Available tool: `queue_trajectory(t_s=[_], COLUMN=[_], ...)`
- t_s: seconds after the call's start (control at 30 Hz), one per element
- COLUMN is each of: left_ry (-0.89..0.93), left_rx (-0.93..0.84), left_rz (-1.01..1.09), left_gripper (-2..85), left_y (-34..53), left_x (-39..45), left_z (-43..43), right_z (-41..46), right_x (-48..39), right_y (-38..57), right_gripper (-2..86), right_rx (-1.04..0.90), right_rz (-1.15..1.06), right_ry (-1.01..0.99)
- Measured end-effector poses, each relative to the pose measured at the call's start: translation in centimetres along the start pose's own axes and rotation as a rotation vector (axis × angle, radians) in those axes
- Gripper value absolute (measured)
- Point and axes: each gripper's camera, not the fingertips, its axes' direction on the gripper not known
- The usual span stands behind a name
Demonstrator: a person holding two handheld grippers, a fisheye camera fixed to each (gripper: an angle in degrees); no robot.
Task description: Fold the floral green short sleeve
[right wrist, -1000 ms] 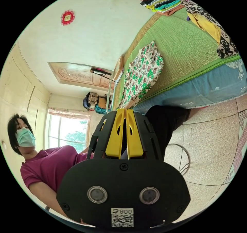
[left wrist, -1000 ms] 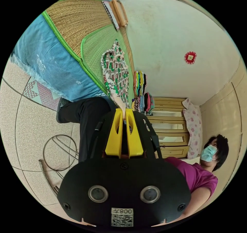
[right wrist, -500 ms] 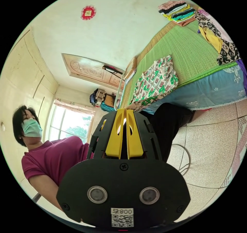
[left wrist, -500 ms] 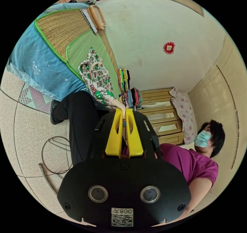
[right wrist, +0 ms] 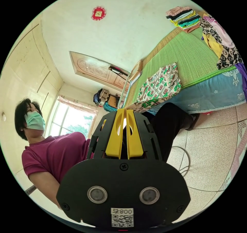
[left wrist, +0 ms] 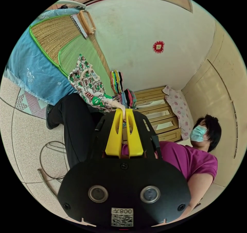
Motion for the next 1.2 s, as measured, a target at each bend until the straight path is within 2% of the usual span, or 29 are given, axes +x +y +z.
queue_trajectory(t_s=[0.37,0.67,0.97,1.2], left_ry=[0.025,0.031,-0.009,-0.035], left_rx=[0.011,0.016,0.006,0.028], left_rz=[-0.015,0.013,0.073,0.039], left_gripper=[1.8,1.8,1.9,1.9], left_y=[-3.4,-9.5,-21.3,-32.1], left_x=[-0.4,-1.1,-3.5,-8.5], left_z=[3.2,6.0,11.2,15.6], right_z=[1.0,2.1,4.4,7.1], right_x=[1.3,1.6,3.2,5.7], right_y=[-2.0,-6.2,-16.0,-24.8], right_gripper=[0.8,0.9,0.9,0.8], right_rx=[0.038,0.059,0.089,0.078], right_rz=[0.03,0.017,0.004,0.026], right_ry=[-0.015,-0.03,0.008,0.064])
